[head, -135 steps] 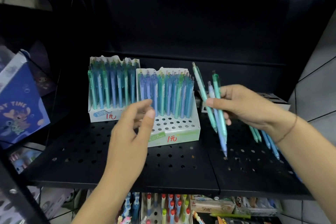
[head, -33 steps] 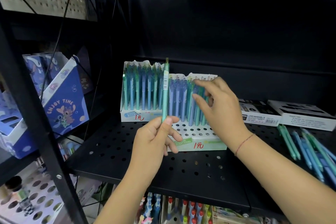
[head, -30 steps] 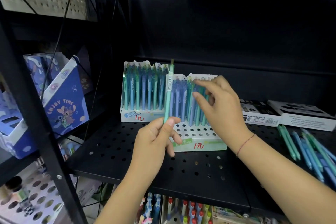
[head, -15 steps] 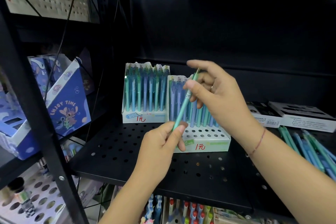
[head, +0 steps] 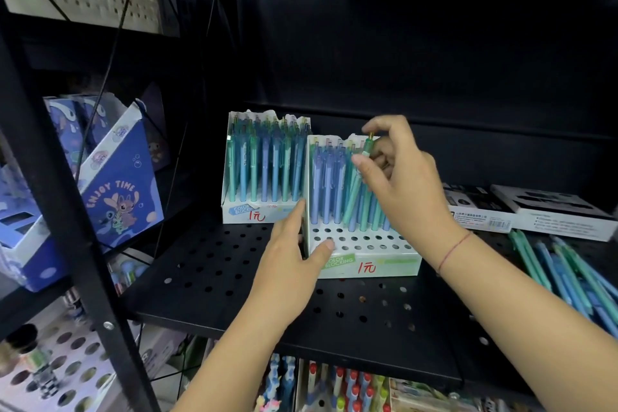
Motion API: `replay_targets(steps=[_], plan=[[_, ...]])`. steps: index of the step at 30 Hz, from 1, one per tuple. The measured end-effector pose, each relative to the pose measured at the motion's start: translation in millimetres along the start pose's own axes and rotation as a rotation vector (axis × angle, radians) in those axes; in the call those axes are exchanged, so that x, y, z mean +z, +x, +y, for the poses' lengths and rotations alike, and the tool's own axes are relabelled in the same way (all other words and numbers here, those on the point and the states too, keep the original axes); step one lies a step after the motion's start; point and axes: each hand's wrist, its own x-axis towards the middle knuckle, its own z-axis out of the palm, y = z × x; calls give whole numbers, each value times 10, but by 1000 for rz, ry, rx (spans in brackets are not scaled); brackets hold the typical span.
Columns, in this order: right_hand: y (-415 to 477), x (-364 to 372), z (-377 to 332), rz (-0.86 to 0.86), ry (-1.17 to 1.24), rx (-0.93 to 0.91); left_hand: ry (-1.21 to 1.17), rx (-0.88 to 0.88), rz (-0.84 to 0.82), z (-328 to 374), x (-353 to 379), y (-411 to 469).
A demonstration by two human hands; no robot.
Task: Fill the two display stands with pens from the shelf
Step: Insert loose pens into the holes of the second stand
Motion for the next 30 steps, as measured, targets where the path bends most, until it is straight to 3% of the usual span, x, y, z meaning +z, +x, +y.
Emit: replay_targets(steps=[9, 16, 21, 30], plan=[[-15, 52, 31, -3, 65, -12, -12, 31, -25, -20, -7, 11], [-8, 42, 103, -17, -62, -60, -5, 9, -54, -35, 4, 38], [-11, 28, 160, 49, -164, -190, 1, 16, -81, -36, 24, 46], [-42, -42, 130, -17, -261, -128, 12, 22, -90, -50, 34, 65]])
